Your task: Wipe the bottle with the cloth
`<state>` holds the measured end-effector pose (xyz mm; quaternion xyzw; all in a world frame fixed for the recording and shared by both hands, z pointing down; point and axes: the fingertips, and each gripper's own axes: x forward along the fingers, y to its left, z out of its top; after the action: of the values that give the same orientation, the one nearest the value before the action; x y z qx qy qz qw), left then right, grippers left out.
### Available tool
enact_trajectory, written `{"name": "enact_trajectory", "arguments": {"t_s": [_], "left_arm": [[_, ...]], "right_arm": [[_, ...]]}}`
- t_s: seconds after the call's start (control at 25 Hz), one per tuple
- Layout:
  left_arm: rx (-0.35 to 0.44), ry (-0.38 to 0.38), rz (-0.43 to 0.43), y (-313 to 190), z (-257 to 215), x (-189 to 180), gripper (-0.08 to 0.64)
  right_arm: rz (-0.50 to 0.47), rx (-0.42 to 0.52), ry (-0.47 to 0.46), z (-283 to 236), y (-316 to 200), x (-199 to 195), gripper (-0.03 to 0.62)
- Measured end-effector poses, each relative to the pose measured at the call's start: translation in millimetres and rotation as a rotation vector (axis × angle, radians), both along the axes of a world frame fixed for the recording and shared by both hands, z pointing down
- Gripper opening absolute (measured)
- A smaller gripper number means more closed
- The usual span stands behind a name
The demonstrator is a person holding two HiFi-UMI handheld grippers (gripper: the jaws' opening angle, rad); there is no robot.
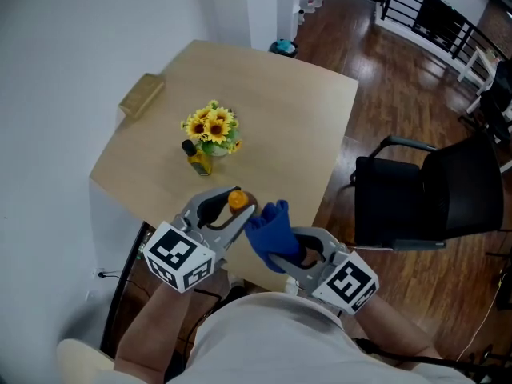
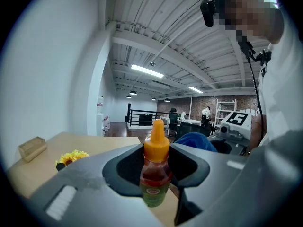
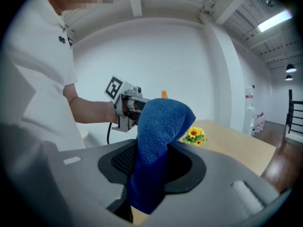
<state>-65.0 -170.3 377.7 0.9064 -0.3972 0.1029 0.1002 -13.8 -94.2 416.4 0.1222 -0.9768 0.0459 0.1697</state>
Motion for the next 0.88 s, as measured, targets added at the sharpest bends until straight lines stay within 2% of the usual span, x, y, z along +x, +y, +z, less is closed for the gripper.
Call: {"name": "enact_trajectory", "arguments": {"t_s": [0.12, 0.24, 0.36, 0.52, 0.68, 0.8, 0.88], "left_arm": [[0.005, 0.009, 0.005, 2.1, -3.5, 6.4, 0.161], [0.019, 0.015, 0.014, 4.6, -10.7, 9.1, 0.161], [0.025, 0.028, 0.018, 7.3, -18.1, 7.3, 0.161], [0.028, 0.023, 0.024, 15.0, -24.7, 4.3, 0.161], [0.029, 0.010, 0.026, 21.0, -26.0, -1.1, 0.161], [0.023, 0.009, 0.029, 24.7, -22.2, -3.9, 0.161], [0.015, 0.009, 0.035, 27.5, -18.2, -4.0, 0.161]], "right_arm": [[-0.012, -0.015, 0.003, 6.9, 3.8, -5.4, 0.158], [0.004, -0.065, 0.012, 35.0, 2.5, -6.6, 0.158], [0.017, -0.111, 0.079, 75.3, 0.0, 0.4, 0.158], [0.027, -0.123, 0.186, 109.7, -0.8, 17.5, 0.158], [0.091, -0.105, 0.141, 72.2, -17.3, 30.4, 0.158], [0.126, -0.035, 0.066, 21.2, -34.2, 28.9, 0.158], [0.113, 0.034, 0.026, -14.6, -39.8, 20.1, 0.158]]}}
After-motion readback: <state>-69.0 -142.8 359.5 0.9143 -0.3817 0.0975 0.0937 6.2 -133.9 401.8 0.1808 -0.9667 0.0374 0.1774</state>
